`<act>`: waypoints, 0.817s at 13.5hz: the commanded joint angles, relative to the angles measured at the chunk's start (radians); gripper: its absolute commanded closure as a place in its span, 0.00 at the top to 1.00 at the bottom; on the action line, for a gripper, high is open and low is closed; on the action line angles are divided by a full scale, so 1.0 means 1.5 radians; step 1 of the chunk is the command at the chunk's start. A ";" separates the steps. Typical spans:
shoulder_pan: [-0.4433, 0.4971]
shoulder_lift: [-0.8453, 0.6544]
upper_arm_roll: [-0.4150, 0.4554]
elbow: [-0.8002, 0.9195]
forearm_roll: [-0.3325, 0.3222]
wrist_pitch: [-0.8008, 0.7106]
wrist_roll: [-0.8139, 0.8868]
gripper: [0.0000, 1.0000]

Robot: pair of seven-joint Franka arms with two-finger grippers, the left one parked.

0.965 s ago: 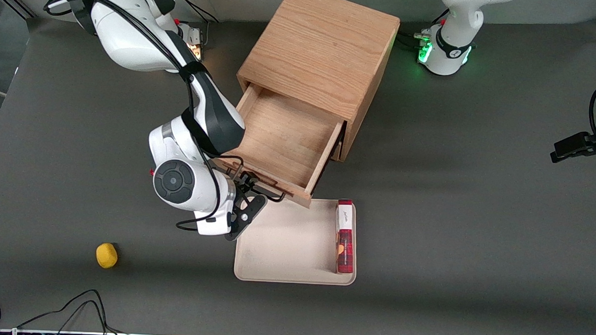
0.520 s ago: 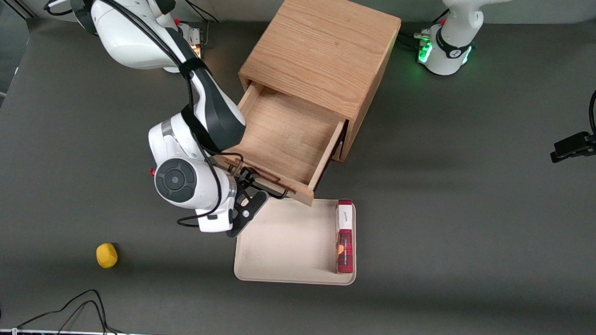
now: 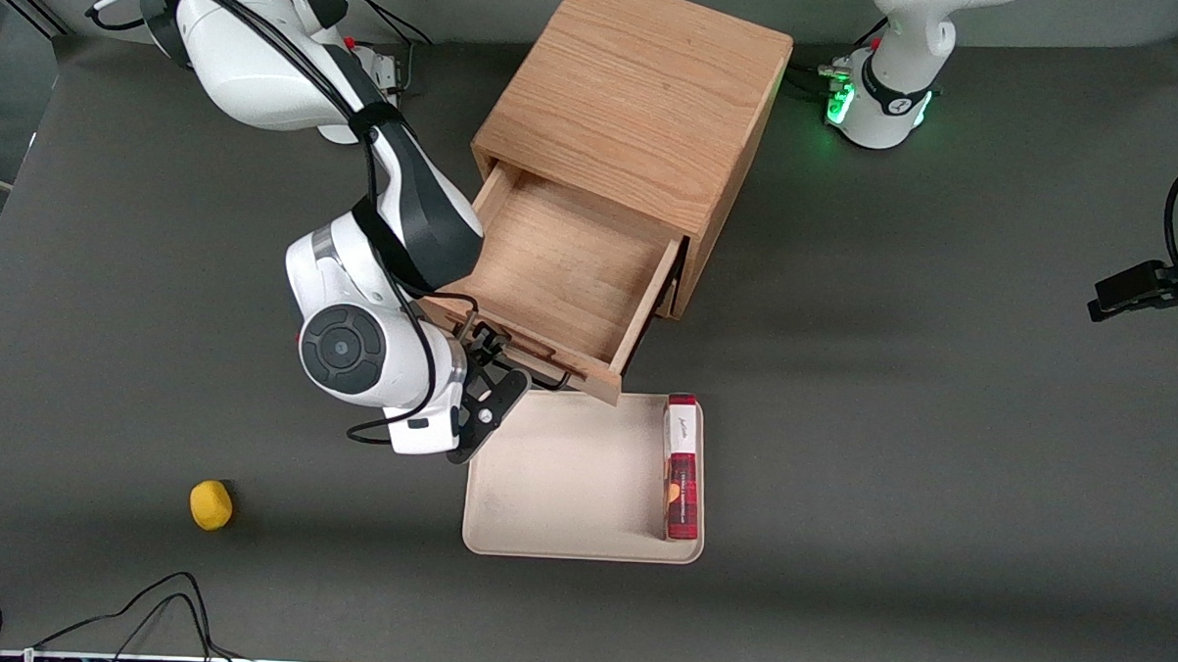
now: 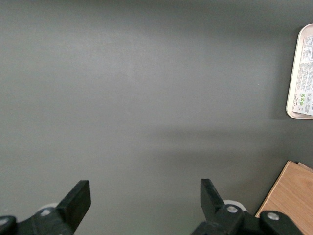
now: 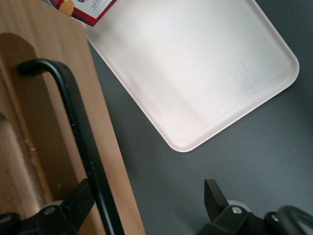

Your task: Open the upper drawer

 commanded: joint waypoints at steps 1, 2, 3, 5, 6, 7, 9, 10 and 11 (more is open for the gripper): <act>-0.003 0.007 -0.002 0.039 -0.004 -0.031 -0.006 1.00; -0.005 0.007 -0.002 0.048 -0.004 -0.039 -0.006 1.00; -0.006 0.002 -0.003 0.051 -0.004 -0.044 -0.006 1.00; -0.007 -0.021 -0.006 0.050 -0.007 -0.057 -0.005 1.00; -0.012 -0.035 -0.013 0.050 -0.007 -0.070 0.009 1.00; -0.013 -0.052 -0.022 0.050 -0.009 -0.081 0.025 1.00; -0.013 -0.091 -0.038 0.043 -0.031 -0.090 0.032 1.00; -0.013 -0.107 -0.038 0.036 -0.050 -0.106 0.033 1.00; -0.015 -0.131 -0.039 0.019 -0.057 -0.122 0.042 1.00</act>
